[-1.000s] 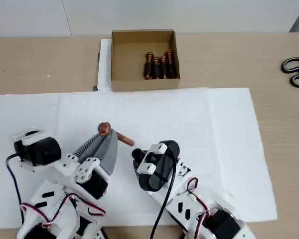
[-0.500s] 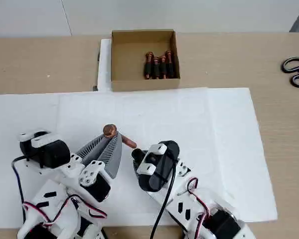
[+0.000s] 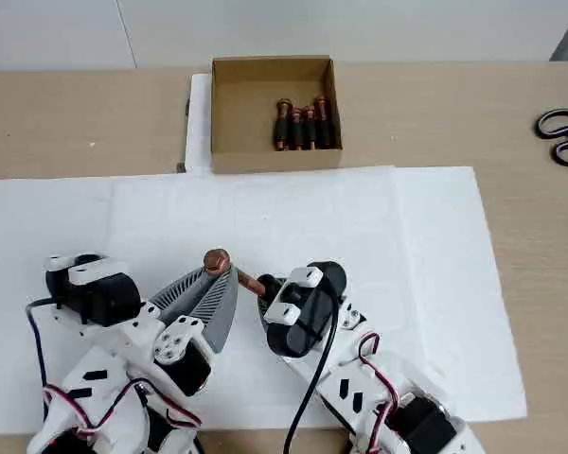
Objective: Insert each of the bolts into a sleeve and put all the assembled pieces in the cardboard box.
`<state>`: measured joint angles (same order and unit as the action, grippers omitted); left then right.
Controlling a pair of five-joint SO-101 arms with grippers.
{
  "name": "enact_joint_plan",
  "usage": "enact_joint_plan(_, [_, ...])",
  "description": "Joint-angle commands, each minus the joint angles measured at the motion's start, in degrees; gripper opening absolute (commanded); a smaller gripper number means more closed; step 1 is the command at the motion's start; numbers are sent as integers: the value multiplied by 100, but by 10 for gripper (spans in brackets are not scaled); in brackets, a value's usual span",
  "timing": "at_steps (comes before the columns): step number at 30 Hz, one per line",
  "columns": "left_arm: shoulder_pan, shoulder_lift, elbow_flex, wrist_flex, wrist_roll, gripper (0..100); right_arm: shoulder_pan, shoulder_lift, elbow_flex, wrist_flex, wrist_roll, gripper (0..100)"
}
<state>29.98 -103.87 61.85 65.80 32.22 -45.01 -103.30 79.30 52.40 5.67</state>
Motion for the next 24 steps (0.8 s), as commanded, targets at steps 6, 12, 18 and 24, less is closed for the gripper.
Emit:
enact_joint_plan(6, [-114, 26, -101, -273, 0, 7, 4, -40, -44, -259, 53, 5])
enact_joint_plan(12, [-378, 26, 57, -571, 18, 7, 4, -40, -44, -259, 53, 4])
enact_joint_plan(18, [-378, 26, 75, -571, 26, 7, 4, -40, -44, -259, 53, 4])
enact_joint_plan(24, [-141, 26, 75, -554, 211, 7, 4, -40, -44, -259, 53, 4])
